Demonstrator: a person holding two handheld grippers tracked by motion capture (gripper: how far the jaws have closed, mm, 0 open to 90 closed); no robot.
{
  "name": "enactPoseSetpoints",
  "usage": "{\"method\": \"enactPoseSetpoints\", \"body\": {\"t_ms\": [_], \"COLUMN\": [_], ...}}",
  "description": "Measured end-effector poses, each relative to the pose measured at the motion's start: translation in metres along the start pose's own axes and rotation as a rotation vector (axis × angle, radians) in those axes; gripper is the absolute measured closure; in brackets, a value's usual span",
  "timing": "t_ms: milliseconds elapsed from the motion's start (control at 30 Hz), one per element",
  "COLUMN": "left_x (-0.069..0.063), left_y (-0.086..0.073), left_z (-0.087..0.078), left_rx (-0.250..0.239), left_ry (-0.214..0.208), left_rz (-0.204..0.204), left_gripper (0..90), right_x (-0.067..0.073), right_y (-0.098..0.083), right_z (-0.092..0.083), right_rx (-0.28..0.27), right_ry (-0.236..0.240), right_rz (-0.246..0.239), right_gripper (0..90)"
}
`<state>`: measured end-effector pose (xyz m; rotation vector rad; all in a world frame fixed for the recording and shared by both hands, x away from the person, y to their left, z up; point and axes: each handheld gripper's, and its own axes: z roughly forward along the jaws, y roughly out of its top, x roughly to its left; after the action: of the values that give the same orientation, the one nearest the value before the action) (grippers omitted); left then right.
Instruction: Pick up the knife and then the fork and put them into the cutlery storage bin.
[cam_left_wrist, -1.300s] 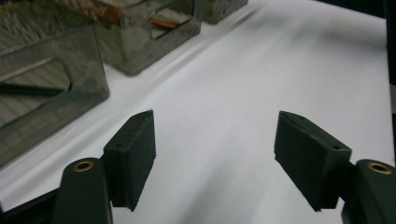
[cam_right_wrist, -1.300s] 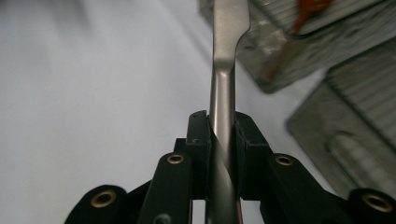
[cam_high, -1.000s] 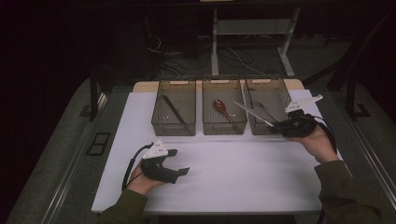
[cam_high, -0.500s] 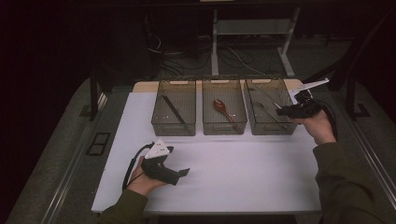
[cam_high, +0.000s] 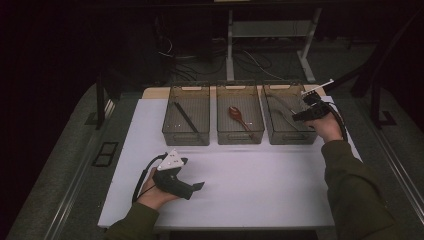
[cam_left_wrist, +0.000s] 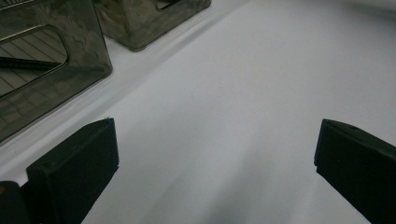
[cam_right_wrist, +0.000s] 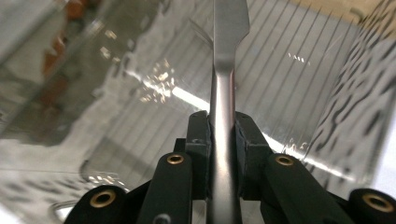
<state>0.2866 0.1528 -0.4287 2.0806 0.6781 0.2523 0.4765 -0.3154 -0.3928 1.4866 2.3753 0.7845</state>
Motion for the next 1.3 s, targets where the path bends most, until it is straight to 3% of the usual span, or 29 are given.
{"method": "enactPoseSetpoints", "body": {"t_ms": [100, 233, 333, 533, 833, 1133, 1300], "left_x": [0.000, 0.000, 0.000, 0.001, 0.001, 0.001, 0.001], "left_y": [0.000, 0.000, 0.000, 0.001, 0.001, 0.000, 0.000], "left_z": [0.000, -0.001, -0.001, -0.001, -0.001, 0.000, 0.000], "left_rx": [-0.003, -0.007, -0.009, -0.001, 0.007, 0.009, 0.008], "left_ry": [0.000, -0.001, -0.001, -0.003, -0.005, -0.007, -0.008], "left_rz": [0.000, -0.003, -0.004, -0.016, -0.005, -0.009, -0.008], "left_gripper": [0.0, 0.0, 0.0, 0.0, 0.0, 0.0, 0.0], "right_x": [0.001, -0.001, -0.002, 0.001, 0.019, 0.043, 0.053], "right_y": [-0.001, 0.000, -0.002, -0.008, -0.030, -0.064, -0.077], "right_z": [0.006, -0.002, -0.012, -0.033, -0.060, -0.067, -0.071], "right_rx": [0.016, -0.043, -0.087, -0.177, -0.272, -0.328, -0.356], "right_ry": [-0.002, 0.003, 0.039, 0.098, 0.141, 0.192, 0.177], "right_rz": [0.008, 0.024, 0.045, 0.037, -0.017, -0.075, -0.093], "right_gripper": [71.1, 58.8, 50.6, 41.0, 34.2, 29.1, 26.7]}}
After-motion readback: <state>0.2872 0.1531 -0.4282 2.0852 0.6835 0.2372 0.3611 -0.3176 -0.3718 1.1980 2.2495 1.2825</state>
